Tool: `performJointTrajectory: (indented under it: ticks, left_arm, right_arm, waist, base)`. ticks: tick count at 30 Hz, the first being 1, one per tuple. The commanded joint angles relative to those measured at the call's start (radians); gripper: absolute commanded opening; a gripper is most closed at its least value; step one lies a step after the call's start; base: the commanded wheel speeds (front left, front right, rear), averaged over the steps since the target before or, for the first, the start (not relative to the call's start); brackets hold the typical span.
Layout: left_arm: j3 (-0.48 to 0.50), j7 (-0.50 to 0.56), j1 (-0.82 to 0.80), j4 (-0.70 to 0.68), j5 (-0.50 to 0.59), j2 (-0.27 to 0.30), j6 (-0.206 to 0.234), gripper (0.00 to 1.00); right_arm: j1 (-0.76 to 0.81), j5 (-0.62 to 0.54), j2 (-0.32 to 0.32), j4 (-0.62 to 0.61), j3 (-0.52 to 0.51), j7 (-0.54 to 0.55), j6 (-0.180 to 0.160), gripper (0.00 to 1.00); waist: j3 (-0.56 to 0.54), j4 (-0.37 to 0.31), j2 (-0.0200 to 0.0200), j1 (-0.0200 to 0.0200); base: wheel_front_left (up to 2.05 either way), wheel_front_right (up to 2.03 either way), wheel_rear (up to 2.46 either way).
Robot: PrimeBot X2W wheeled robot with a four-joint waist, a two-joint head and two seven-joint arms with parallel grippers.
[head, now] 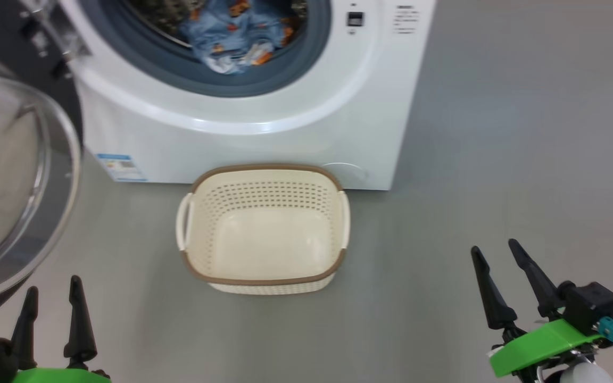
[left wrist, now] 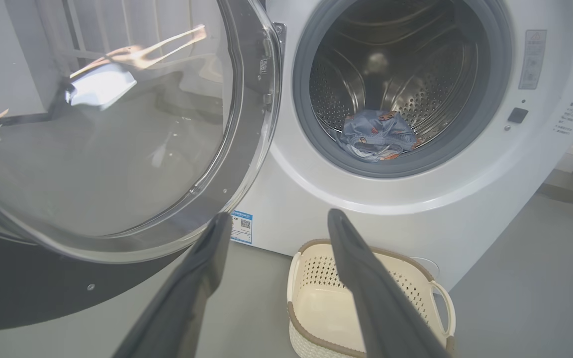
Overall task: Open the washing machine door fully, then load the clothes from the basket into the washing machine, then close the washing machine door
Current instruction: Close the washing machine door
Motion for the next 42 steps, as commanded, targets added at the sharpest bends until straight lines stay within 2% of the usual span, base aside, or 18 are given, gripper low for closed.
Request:
performJointTrajectory:
  ticks: [1,7,24,33,42]
  left_arm:
    - [0.04,-0.006,-0.001,-0.028,-0.005,0.013,-0.001,1.0]
    - [0.053,-0.006,0.02,-0.024,-0.005,-0.005,-0.001,1.0]
    - [0.065,-0.006,0.064,-0.014,-0.006,-0.029,-0.001,1.0]
    - [0.106,-0.006,0.092,-0.039,-0.018,-0.032,-0.001,1.0]
    - [0.111,-0.006,0.095,-0.044,-0.038,-0.033,-0.001,1.0]
  right_arm:
    - [-0.033,-0.004,-0.015,-0.014,0.04,-0.005,0.002,1.0]
    - [-0.064,0.001,-0.026,0.008,0.079,-0.005,0.002,1.0]
    - [-0.076,0.02,-0.046,0.04,0.14,-0.005,0.002,1.0]
    - [-0.119,0.034,-0.051,0.061,0.202,-0.005,0.002,1.0]
    - [-0.135,0.042,-0.059,0.067,0.218,-0.005,0.002,1.0]
  waist:
    - [-0.004,0.073,0.0,0.0]
    - [-0.022,0.18,0.0,0.0]
    - [-0.058,0.406,0.0,0.0]
    - [-0.051,0.418,0.0,0.0]
    - [-0.044,0.419,0.0,0.0]
  base:
    - [0.0,0.0,0.0]
    - [0.0,0.0,0.0]
    - [0.0,0.0,0.0]
    - [0.0,0.0,0.0]
    - [0.0,0.0,0.0]
